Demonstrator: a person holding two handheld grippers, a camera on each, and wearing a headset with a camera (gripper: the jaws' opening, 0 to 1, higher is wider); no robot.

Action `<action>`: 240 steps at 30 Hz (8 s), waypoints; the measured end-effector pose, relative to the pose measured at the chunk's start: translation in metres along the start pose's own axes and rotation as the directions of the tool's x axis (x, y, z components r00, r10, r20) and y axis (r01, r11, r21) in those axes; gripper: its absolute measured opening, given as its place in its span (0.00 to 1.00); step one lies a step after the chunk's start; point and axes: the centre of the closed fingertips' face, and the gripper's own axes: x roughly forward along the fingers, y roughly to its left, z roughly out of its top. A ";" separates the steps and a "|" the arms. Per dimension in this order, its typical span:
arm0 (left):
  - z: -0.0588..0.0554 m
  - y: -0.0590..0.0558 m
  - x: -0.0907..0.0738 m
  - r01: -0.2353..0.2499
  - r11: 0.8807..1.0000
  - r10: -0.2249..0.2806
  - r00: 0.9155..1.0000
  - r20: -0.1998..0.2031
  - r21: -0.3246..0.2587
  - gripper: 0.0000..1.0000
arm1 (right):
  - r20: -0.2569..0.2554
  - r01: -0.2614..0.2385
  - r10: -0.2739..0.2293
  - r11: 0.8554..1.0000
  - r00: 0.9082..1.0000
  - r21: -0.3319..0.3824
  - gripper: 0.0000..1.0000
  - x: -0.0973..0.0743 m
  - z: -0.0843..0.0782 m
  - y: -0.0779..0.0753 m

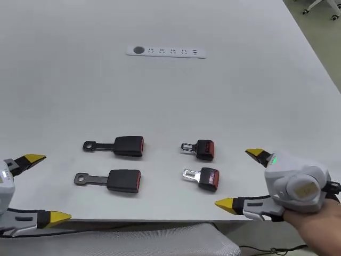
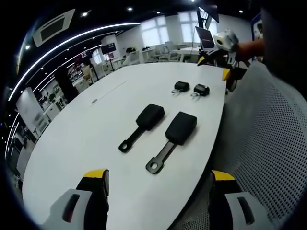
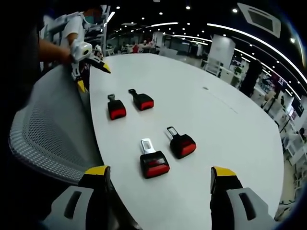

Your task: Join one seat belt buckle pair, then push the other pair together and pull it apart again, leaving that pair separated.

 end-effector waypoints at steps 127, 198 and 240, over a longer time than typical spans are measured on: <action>0.038 -0.053 0.118 0.442 0.836 -0.370 0.892 -0.259 0.325 0.33 | -0.288 -0.457 0.378 0.837 0.880 -0.300 0.32 0.112 0.010 0.074; 0.036 -0.052 0.120 0.458 0.833 -0.391 0.884 -0.255 0.311 0.32 | -0.216 -0.414 0.361 0.858 0.907 -0.305 0.30 0.145 0.058 0.115; 0.040 -0.053 0.119 0.426 0.867 -0.362 0.895 -0.261 0.258 0.35 | -0.214 -0.409 0.358 0.867 0.909 -0.287 0.37 0.145 0.049 0.106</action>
